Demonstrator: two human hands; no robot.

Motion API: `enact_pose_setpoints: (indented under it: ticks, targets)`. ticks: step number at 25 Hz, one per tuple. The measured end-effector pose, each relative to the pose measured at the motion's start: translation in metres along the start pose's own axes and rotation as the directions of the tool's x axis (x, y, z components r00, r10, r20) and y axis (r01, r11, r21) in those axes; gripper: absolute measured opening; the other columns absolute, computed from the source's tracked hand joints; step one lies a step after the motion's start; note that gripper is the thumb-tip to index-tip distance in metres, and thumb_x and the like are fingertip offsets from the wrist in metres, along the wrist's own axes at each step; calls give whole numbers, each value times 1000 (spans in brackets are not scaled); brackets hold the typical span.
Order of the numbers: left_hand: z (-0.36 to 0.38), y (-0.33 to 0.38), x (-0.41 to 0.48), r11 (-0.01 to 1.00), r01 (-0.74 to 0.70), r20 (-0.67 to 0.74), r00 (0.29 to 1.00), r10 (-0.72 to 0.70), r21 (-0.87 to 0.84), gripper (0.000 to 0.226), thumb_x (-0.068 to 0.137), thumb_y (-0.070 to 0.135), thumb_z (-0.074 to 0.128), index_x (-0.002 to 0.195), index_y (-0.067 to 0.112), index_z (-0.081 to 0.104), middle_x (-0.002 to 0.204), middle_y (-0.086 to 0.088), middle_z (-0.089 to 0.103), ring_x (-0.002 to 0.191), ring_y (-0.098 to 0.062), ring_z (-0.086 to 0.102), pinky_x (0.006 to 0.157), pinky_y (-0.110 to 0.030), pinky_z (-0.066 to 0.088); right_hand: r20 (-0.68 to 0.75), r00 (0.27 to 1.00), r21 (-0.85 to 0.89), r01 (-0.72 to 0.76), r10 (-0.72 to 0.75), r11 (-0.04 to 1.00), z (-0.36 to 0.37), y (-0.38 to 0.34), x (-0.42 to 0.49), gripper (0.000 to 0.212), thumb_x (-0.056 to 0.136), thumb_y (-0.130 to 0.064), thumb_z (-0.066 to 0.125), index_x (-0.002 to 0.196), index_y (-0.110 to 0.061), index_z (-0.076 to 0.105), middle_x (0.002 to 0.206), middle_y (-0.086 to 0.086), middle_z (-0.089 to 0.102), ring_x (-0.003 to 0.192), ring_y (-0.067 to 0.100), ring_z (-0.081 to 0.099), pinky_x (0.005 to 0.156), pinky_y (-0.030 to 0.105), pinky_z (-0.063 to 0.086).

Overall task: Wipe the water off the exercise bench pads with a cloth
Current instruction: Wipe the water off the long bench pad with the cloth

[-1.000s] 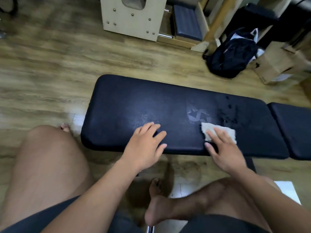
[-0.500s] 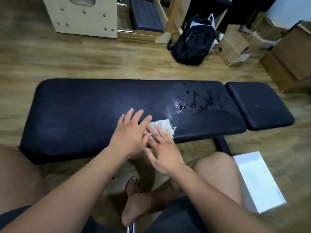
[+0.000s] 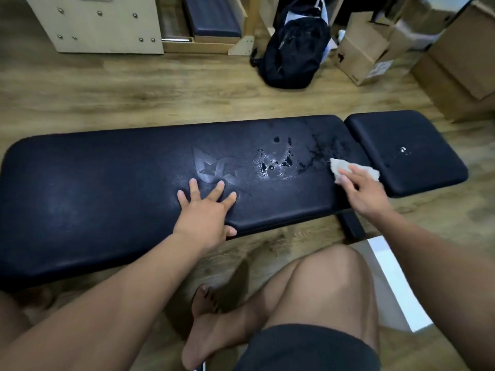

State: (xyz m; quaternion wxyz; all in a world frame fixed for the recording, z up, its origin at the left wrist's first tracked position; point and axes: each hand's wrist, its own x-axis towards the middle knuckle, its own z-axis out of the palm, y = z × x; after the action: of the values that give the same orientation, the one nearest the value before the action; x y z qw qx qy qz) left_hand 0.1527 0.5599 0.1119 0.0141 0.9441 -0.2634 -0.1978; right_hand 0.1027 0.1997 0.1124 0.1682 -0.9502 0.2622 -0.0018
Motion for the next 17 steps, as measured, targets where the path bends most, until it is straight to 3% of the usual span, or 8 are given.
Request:
enact_pose_setpoints:
  ticks: [3, 6, 9, 11, 13, 17]
  targets:
    - [4, 2, 1, 1000, 10, 16, 1000, -10, -1, 82, 93, 55, 54, 156, 35, 6, 165, 4, -7, 144, -54, -11, 113, -70, 6, -59, 998, 27, 0, 2, 1000, 18, -37, -21, 43, 97, -48, 40, 124, -23, 63, 147, 3, 45, 139, 27, 33, 116, 41, 21]
    - [3, 2, 1, 1000, 10, 17, 1000, -10, 11, 80, 93, 53, 53, 156, 34, 7, 165, 4, -7, 144, -54, -10, 114, -70, 6, -7, 971, 64, 237, -237, 969, 65, -110, -84, 54, 90, -59, 33, 125, -30, 62, 146, 4, 46, 142, 28, 28, 117, 50, 17]
    - [3, 1, -1, 1000, 12, 12, 1000, -12, 10, 76, 94, 51, 52, 155, 33, 11, 165, 6, -7, 145, -51, -9, 114, -69, 7, 89, 844, 31, 529, -530, 848, 89, -152, -127, 54, 91, -55, 35, 131, -27, 58, 147, 2, 44, 142, 29, 27, 118, 49, 15]
    - [4, 1, 0, 1000, 22, 22, 1000, -22, 15, 80, 92, 56, 54, 155, 36, 10, 165, 7, -6, 145, -50, -8, 115, -67, 8, 110, 777, 56, 618, -620, 784, 79, -123, -109, 49, 93, -50, 37, 133, -28, 55, 149, -2, 42, 143, 23, 28, 119, 38, 14]
    - [2, -3, 1, 999, 33, 19, 999, -33, 2, 83, 90, 56, 57, 155, 38, 8, 165, 8, -5, 146, -50, -7, 115, -67, 9, 102, 819, 64, 562, -565, 825, 63, -73, -78, 45, 95, -48, 39, 133, -29, 55, 149, -1, 43, 142, 20, 30, 118, 32, 14]
    - [2, 1, 1, 999, 38, 36, 999, -37, -22, 85, 89, 54, 60, 155, 37, 10, 165, 8, -4, 146, -50, -8, 114, -68, 10, -6, 973, 35, 230, -230, 973, 8, 20, -5, 39, 97, -41, 47, 131, -26, 57, 148, 3, 44, 139, 17, 34, 115, 23, 18]
